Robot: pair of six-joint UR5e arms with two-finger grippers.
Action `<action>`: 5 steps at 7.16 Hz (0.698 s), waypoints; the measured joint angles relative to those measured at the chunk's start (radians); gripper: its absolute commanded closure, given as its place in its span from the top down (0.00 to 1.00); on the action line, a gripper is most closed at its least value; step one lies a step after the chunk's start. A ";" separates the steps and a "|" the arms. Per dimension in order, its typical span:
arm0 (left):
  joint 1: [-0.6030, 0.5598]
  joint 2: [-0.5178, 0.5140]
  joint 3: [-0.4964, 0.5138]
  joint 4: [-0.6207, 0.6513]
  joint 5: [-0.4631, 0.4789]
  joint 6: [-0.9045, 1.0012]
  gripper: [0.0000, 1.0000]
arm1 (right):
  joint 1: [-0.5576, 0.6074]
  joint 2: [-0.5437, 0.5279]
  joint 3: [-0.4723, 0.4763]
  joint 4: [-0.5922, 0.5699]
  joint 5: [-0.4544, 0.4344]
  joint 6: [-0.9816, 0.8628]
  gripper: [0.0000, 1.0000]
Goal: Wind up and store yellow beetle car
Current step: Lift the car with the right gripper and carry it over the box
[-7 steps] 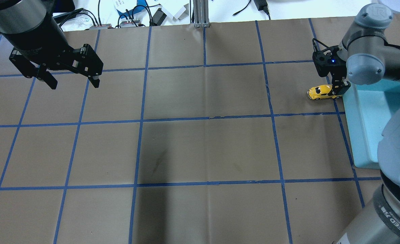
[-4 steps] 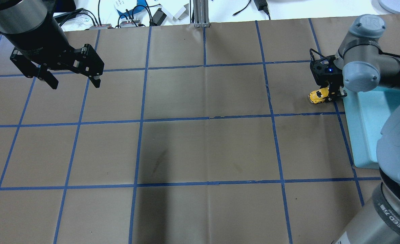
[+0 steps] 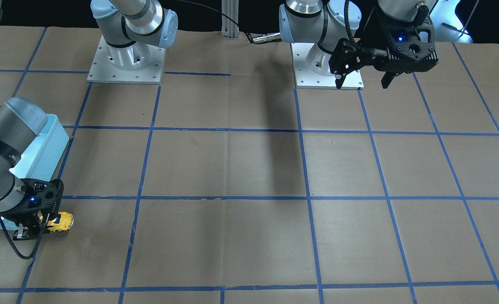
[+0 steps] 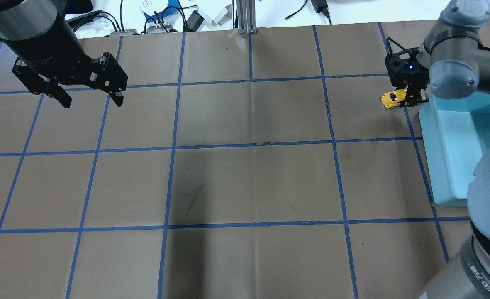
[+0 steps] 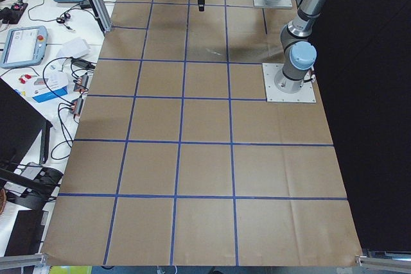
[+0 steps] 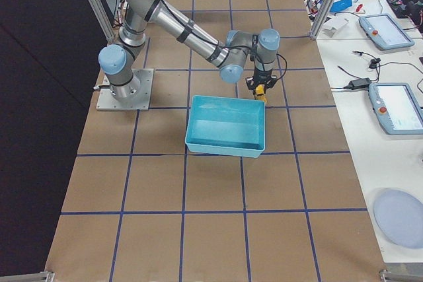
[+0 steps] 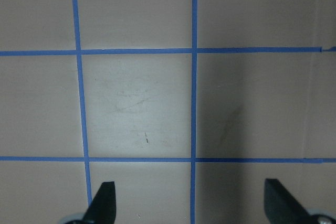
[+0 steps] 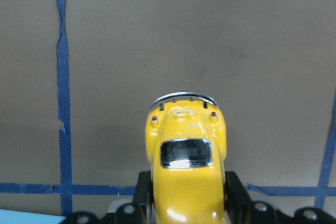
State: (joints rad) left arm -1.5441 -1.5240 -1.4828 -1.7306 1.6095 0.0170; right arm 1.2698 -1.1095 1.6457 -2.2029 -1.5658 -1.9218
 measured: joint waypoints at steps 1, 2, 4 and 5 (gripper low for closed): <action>0.000 0.000 0.004 -0.002 0.002 0.000 1.00 | 0.000 -0.013 -0.028 0.008 0.020 0.003 0.06; -0.002 -0.001 0.008 -0.002 0.002 0.000 1.00 | 0.000 -0.028 -0.055 0.021 0.027 0.013 0.05; -0.002 -0.006 0.020 -0.002 0.003 0.000 1.00 | -0.004 -0.071 -0.080 0.052 0.031 0.114 0.04; -0.003 -0.009 0.024 -0.002 0.003 0.000 1.00 | -0.013 -0.101 -0.075 0.076 0.029 0.220 0.04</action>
State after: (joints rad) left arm -1.5467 -1.5330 -1.4588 -1.7329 1.6122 0.0169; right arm 1.2564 -1.2105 1.5706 -2.1264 -1.5371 -1.7019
